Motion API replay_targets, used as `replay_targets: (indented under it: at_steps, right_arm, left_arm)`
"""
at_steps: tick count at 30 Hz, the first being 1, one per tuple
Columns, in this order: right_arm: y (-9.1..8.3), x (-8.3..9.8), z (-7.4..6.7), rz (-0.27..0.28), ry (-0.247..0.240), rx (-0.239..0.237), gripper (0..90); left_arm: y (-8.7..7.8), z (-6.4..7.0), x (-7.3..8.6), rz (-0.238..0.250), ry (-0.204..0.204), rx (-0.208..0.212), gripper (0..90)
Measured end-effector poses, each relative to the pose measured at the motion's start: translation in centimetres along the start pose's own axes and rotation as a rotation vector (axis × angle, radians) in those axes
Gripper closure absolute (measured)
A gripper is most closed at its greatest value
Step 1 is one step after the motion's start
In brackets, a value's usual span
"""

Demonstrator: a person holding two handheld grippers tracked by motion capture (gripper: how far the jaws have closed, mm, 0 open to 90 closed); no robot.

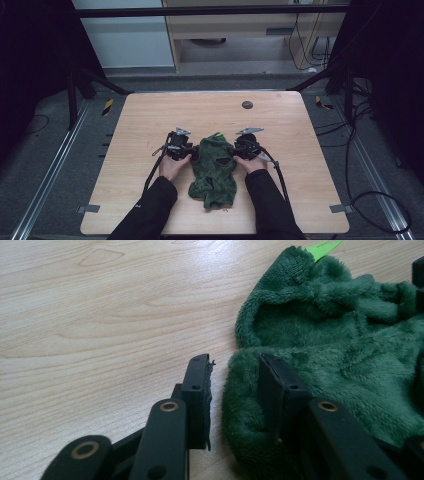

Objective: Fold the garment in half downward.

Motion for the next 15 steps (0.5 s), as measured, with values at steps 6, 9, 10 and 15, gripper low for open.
replay_targets:
  at_steps: [6, 9, 10, 15]
  right_arm:
    - [0.66, 0.84, -0.06, -0.034, 0.010, -0.012, 64.0]
    - [0.76, 0.98, -0.14, -0.039, 0.014, -0.018, 67.8]
    - [0.78, 0.97, -0.20, -0.039, 0.011, -0.022, 69.7]
    - [0.92, 1.08, -0.60, -0.045, 0.009, -0.032, 78.3]
  left_arm:
    - [0.16, 0.26, 0.25, -0.015, -0.005, 0.014, 75.6]
    - [0.21, 0.53, 0.29, -0.022, 0.005, 0.014, 80.5]
    - [0.23, 0.57, 0.30, -0.024, 0.005, 0.013, 81.5]
    - [0.21, 0.71, 0.37, -0.037, 0.009, 0.019, 86.8]
Point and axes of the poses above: each handheld gripper's, and its own axes: y roughly forward along the jaws, x roughly out of its underside, z roughly to its right, the point moved 9 cm from there along y, roughly forward along the jaws, and after that the axes turned 7 degrees about y, right-handed, at the moved point
